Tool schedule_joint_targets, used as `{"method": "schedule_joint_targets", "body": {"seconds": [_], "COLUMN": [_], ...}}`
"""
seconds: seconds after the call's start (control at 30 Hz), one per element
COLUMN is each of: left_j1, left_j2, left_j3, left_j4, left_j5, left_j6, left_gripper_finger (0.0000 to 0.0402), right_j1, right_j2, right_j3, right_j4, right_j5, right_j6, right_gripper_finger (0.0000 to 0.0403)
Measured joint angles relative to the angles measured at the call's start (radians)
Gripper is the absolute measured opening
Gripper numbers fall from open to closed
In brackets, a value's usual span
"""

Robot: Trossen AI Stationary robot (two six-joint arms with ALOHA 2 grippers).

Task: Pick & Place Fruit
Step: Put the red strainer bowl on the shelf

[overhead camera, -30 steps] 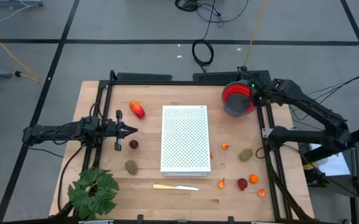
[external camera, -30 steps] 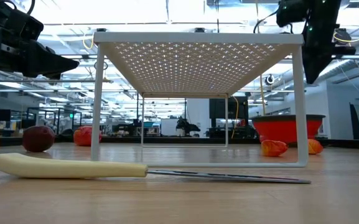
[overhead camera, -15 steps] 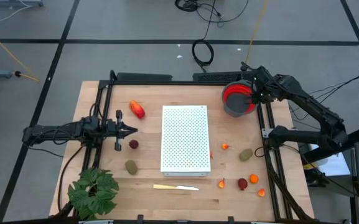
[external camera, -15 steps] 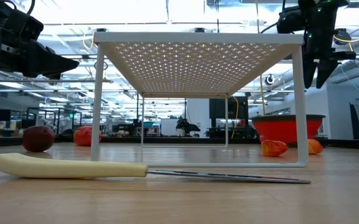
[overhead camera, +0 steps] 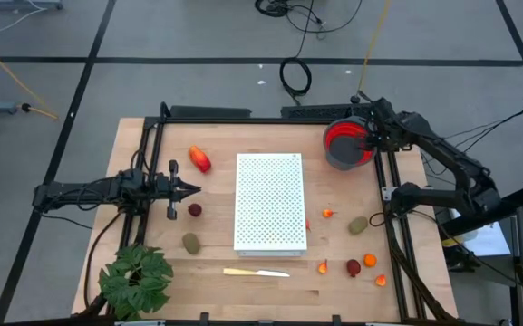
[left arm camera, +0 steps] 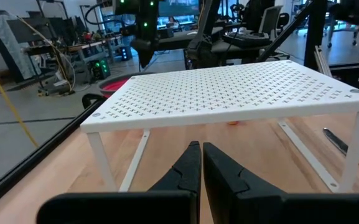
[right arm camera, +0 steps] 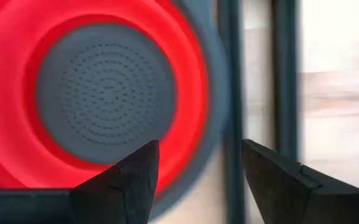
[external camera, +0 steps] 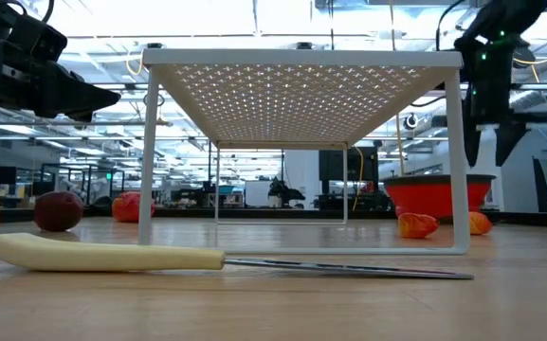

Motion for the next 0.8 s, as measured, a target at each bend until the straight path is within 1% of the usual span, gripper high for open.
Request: {"method": "schedule_joint_targets", "body": {"seconds": [0.07, 0.13, 0.4, 0.6, 0.8], "left_j1": [0.0, 0.0, 0.0, 0.0, 0.0], "left_j2": [0.0, 0.0, 0.0, 0.0, 0.0], "left_j3": [0.0, 0.0, 0.0, 0.0, 0.0], "left_j4": [0.0, 0.0, 0.0, 0.0, 0.0], "left_j5": [0.0, 0.0, 0.0, 0.0, -0.009], "left_j6": [0.001, 0.001, -0.005, -0.001, 0.001], "left_gripper_finger": [0.0019, 0.0019, 0.0019, 0.0019, 0.0019], "right_j1": [-0.014, -0.026, -0.063, -0.063, -0.063], "right_j2": [0.0, 0.0, -0.001, -0.019, -0.068], "right_j3": [-0.032, -0.063, -0.161, -0.165, -0.165], "right_j4": [0.051, 0.096, 0.139, 0.174, 0.185], "right_j5": [-0.045, -0.067, -0.054, -0.101, -0.097], "right_j6": [0.0, -0.002, -0.001, 0.002, 0.001], "right_gripper_finger": [0.0216, 0.0216, 0.0214, 0.0216, 0.0212]}}
